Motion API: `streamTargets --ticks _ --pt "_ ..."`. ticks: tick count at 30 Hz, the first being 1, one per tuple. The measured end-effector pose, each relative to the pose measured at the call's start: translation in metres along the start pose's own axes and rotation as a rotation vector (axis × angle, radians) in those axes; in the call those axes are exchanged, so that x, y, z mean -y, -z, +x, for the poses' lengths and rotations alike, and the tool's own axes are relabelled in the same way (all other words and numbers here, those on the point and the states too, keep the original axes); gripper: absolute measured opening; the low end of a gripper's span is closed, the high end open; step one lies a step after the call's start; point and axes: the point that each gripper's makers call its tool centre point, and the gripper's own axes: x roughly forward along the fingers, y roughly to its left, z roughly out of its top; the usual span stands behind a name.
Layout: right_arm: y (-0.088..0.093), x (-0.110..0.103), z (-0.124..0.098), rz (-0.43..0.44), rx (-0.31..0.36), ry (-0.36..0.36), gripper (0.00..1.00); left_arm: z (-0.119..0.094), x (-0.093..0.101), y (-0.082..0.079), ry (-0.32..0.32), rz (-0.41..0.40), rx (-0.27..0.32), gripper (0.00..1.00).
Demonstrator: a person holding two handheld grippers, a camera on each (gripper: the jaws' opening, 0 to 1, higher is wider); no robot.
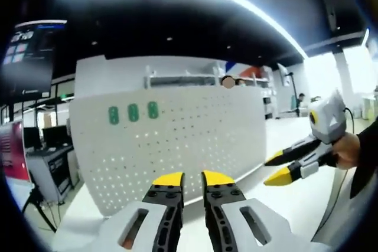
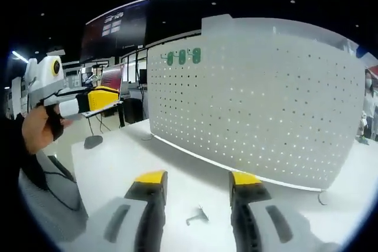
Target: Insert the hook assembly into the mounting plate slot until the hook locks in place.
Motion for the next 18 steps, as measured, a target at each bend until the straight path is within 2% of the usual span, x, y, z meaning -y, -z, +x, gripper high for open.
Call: streamTargets --ticks 11,18 --pt "0.015 0.000 0.006 -0.012 -0.051 -0.001 0.38 0.000 0.000 0.005 0.018 -0.004 -0.014 0.13" --pt "0.027 -0.007 0.013 -0.037 -0.098 -0.027 0.37 -0.004 -0.009 0.004 0.006 -0.024 -0.009 0.15"
